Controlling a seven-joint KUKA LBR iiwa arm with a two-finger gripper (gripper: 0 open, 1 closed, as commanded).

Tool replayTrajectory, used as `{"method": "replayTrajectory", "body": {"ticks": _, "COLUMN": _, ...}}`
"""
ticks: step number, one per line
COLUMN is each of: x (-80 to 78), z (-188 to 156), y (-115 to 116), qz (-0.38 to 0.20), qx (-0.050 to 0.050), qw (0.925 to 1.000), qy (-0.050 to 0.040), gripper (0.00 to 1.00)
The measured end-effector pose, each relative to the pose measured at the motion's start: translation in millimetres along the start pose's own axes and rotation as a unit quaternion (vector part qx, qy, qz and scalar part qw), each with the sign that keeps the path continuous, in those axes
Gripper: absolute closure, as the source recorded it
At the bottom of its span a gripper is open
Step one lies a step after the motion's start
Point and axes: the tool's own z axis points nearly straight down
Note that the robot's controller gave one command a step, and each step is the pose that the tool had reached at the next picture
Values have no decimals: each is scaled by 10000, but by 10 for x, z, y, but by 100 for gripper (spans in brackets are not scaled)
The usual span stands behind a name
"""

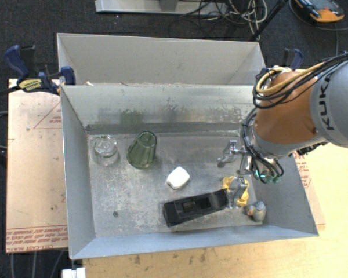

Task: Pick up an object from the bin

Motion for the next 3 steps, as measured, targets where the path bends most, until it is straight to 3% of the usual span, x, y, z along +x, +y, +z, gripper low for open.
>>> {"method": "replayTrajectory", "body": {"ticks": 1, "x": -19, "z": -37, "y": 1, "qz": -7, "qx": 4, "qw": 10000, "qy": -36, "gripper": 0}}
{"method": "replayTrajectory", "body": {"ticks": 2, "x": 429, "z": 559, "y": 275, "qz": -1375, "qx": 27, "qw": 9904, "qy": -143, "gripper": 100}}
{"method": "replayTrajectory", "body": {"ticks": 3, "x": 429, "z": 559, "y": 275, "qz": -1382, "qx": 28, "qw": 9903, "qy": -143, "gripper": 100}}
